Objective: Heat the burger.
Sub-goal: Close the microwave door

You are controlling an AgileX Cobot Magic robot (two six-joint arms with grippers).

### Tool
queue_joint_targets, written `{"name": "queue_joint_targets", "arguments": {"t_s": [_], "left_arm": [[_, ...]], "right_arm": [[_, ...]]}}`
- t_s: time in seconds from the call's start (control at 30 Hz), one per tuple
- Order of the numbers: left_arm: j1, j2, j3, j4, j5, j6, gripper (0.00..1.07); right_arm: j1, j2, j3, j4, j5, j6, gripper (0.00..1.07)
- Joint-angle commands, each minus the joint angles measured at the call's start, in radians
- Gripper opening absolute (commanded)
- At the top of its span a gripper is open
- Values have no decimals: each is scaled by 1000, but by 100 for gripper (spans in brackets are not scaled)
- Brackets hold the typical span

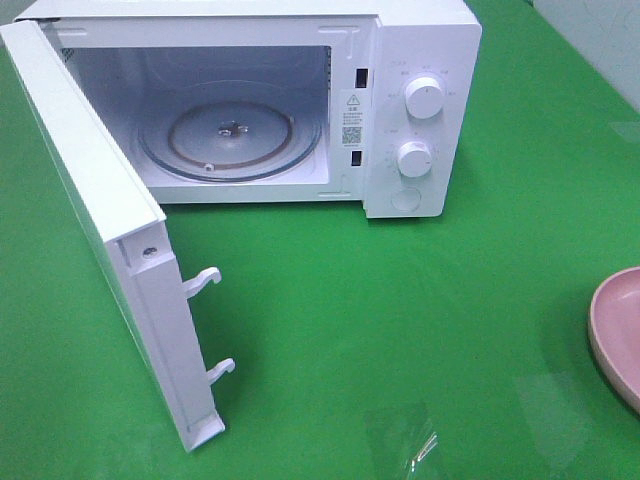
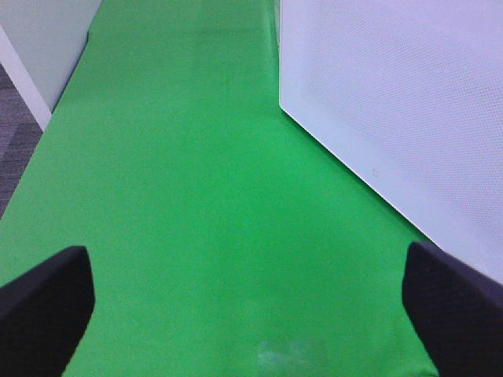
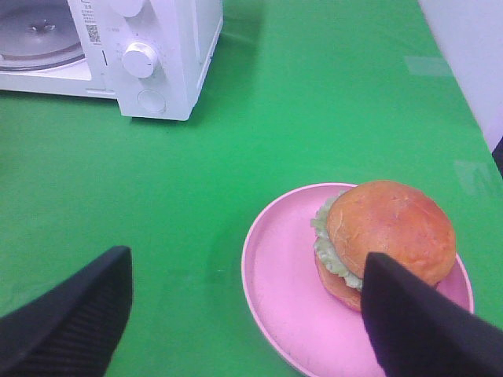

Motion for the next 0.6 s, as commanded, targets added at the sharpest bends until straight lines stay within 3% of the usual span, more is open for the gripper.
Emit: {"name": "queue_joint_targets", "arguments": {"t_s": [0.03,0.6], "left_arm": [[2,-6,2,-7,-14,-3,100],[2,-6,2,-7,-14,-3,100]], "right_arm": [[-6,-28,3,5,-12,-14,76],[-6,-28,3,5,-12,-14,76]]}}
